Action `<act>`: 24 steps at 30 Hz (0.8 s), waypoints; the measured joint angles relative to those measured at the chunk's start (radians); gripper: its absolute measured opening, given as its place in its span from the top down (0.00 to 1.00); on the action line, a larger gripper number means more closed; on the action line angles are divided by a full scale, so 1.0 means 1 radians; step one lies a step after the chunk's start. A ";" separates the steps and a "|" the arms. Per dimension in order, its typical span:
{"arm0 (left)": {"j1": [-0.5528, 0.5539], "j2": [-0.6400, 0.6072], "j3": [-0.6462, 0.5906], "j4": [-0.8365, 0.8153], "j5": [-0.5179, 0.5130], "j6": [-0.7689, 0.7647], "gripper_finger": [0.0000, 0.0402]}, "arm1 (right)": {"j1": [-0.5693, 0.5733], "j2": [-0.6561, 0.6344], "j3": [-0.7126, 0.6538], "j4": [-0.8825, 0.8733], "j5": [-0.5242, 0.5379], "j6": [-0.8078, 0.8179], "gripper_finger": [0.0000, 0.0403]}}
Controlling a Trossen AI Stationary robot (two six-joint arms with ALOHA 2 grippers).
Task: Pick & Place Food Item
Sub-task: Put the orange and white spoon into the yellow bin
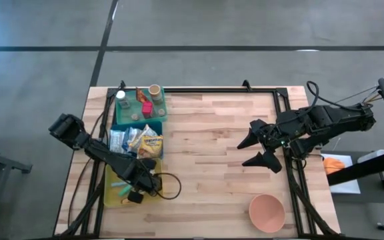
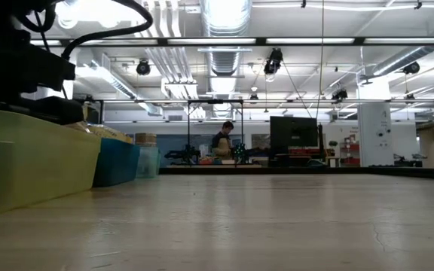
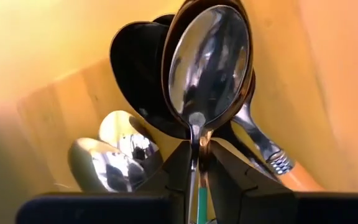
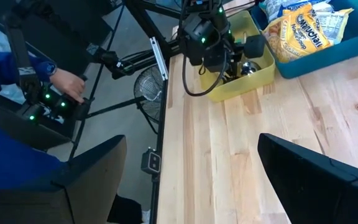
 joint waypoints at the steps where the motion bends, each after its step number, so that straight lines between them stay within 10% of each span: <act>1: 0.000 0.001 0.006 -0.005 0.004 -0.016 0.89 | 0.000 0.000 0.000 0.000 0.000 0.000 0.11; 24: 0.017 -0.014 0.046 -0.075 0.114 -0.503 0.98 | 0.000 0.000 0.000 0.000 -0.001 -0.003 0.11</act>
